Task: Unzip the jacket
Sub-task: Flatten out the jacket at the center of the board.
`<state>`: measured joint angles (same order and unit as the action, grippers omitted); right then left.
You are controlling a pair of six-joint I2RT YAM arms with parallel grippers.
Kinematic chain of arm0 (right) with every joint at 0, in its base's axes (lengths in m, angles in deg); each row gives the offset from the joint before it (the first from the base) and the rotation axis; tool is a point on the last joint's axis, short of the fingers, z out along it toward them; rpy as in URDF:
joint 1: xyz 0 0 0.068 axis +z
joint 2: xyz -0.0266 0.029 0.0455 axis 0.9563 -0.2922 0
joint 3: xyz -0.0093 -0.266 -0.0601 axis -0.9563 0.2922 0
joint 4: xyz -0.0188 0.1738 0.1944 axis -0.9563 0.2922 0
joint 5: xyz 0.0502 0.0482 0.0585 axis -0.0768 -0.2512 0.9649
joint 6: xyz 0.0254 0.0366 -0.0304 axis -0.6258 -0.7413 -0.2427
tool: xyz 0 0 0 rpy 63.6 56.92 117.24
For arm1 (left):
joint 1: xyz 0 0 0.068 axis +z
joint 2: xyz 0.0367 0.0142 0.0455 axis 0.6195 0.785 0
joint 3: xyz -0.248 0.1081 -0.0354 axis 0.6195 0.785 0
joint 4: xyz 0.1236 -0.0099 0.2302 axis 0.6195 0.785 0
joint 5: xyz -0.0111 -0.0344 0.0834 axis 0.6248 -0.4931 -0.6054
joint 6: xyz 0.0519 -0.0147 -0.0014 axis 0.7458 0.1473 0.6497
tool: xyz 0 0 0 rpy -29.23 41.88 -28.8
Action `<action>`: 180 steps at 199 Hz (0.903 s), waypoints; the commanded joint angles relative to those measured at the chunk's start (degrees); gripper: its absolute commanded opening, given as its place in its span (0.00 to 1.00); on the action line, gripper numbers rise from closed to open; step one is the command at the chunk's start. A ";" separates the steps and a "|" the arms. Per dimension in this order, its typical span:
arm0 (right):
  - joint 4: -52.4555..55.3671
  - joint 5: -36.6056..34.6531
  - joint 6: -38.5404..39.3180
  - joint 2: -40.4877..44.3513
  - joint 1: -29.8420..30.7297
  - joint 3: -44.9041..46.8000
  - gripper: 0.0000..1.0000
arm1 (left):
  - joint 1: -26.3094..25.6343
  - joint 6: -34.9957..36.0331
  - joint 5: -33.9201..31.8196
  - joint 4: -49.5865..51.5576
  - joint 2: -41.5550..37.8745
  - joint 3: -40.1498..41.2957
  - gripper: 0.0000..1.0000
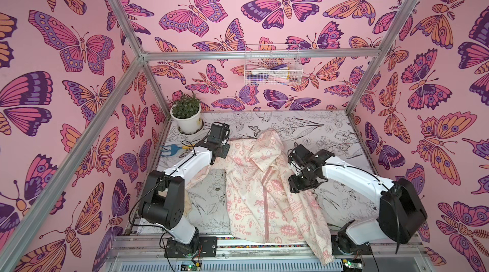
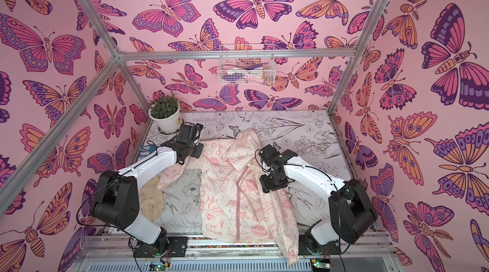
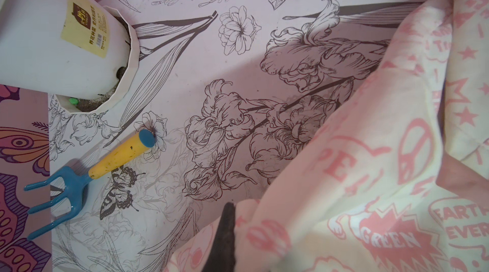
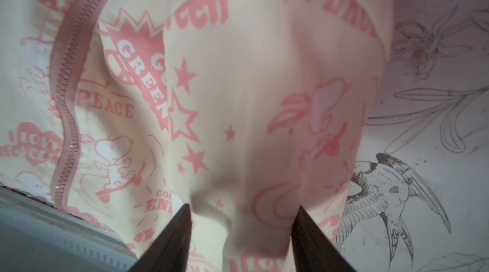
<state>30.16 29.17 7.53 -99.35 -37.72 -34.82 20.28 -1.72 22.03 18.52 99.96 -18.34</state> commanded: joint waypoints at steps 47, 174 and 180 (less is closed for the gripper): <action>5.86 -20.56 -1.31 0.52 0.03 -6.48 0.00 | 0.77 -1.11 -2.99 -1.46 -2.66 1.64 0.00; -9.02 -21.88 2.86 -11.37 -38.31 -9.72 0.52 | 4.05 -9.34 -2.65 -3.21 -0.34 3.50 0.00; -8.20 -22.46 3.04 -11.66 -38.28 -10.53 0.55 | 4.08 -9.18 -2.94 -3.26 -0.25 3.48 0.00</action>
<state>19.38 10.87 9.43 -108.33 -75.42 -40.94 23.32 -9.24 22.40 15.97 98.27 -15.56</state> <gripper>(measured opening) 0.494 0.047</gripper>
